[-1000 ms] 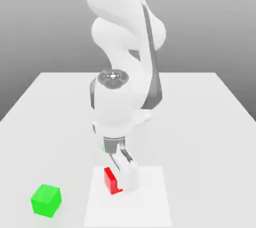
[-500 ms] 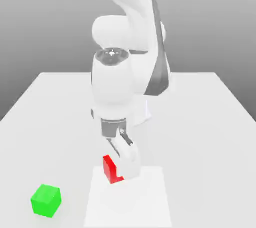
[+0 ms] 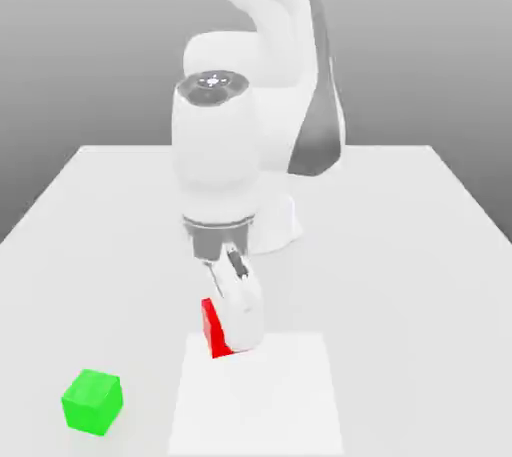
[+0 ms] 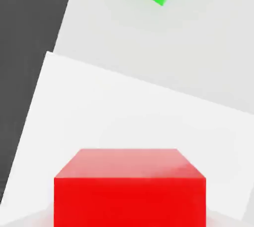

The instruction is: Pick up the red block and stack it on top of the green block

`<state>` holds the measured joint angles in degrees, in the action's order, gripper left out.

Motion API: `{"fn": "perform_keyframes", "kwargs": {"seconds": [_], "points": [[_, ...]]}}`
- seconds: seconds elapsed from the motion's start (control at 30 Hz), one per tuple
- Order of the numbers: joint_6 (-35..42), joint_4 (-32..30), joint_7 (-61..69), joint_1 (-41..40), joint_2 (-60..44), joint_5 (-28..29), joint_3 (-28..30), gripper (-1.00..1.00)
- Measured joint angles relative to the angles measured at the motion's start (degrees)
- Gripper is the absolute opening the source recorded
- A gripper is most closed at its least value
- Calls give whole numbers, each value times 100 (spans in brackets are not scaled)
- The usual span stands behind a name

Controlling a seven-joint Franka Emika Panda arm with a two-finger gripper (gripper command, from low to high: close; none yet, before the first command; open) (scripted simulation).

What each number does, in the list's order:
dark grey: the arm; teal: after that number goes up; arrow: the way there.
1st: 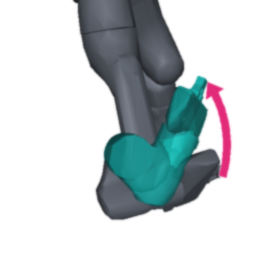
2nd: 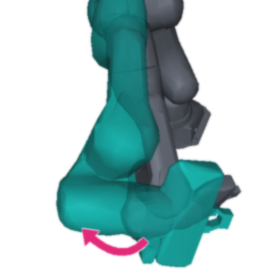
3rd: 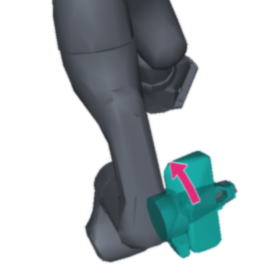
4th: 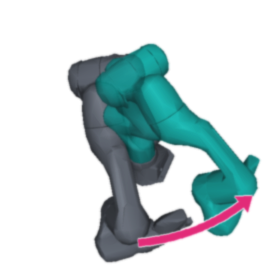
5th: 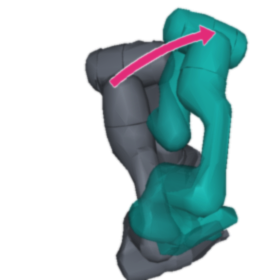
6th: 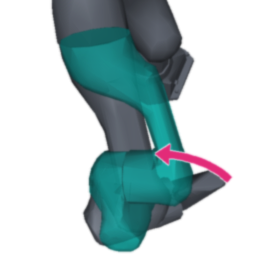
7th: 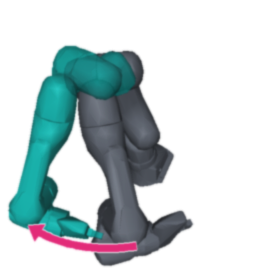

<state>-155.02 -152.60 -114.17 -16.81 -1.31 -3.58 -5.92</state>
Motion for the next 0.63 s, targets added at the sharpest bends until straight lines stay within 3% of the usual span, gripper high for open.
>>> {"fn": "perform_keyframes", "kwargs": {"seconds": [0.33, 0.5, 0.53, 0.63], "points": [[597, 1008, -1737, -769, -495, 302, 548, -100], [-113, 1137, -1908, -780, -1341, 347, 611, -100], [-228, 1142, -1909, -779, -1466, 346, 609, 100], [-228, 1142, -1909, -779, -1466, 346, 609, 100]]}}
